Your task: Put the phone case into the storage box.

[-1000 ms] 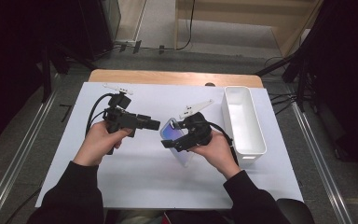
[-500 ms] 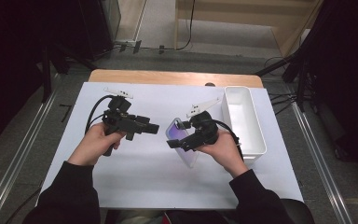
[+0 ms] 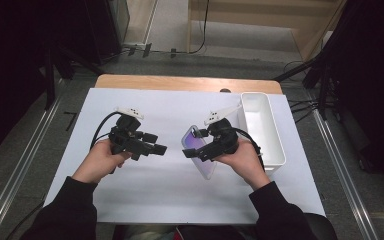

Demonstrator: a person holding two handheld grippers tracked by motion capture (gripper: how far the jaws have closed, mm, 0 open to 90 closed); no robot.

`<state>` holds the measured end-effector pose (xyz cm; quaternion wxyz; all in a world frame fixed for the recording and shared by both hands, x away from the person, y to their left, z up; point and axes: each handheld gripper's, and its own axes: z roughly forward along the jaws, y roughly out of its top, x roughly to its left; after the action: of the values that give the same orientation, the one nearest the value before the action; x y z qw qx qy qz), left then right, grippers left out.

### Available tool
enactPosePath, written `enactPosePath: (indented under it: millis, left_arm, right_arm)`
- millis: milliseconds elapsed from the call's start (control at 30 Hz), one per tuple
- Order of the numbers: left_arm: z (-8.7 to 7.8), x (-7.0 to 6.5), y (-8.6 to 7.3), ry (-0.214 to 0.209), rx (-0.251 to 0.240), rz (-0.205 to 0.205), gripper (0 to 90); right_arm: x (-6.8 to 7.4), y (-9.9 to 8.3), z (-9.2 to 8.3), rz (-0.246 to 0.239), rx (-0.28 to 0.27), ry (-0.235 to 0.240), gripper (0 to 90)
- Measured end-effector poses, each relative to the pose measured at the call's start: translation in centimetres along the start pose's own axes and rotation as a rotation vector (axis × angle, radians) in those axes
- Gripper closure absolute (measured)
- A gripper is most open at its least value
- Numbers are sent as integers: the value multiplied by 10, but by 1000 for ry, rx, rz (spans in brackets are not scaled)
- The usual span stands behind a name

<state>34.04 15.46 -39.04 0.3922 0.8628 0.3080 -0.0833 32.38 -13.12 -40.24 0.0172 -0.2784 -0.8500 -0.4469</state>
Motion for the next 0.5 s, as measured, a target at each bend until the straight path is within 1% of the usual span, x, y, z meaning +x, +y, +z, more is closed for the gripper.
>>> enactPosePath:
  millis: [67,100,167,200,267,400,500]
  left_arm:
    - [2,0,-3,9,-5,7,311]
    - [3,1,-4,4,-3,16,312]
    - [5,0,-7,9,3,26,312]
    - [5,1,-8,13,4,37,312]
    - [6,1,-12,11,-11,41,312]
    - [5,3,-18,22,-32,50,312]
    - [5,4,-24,32,-45,62,311]
  right_arm:
    - [0,0,-1,0,3,0,151]
    - [1,0,-1,1,3,-1,151]
    - [0,0,-3,-1,1,-2,151]
    - [0,-1,-3,-1,0,-1,151]
    - [0,-1,-5,0,-2,-1,151]
    - [-1,-1,-7,11,-7,-2,151]
    - [-1,-2,-8,6,-7,-1,151]
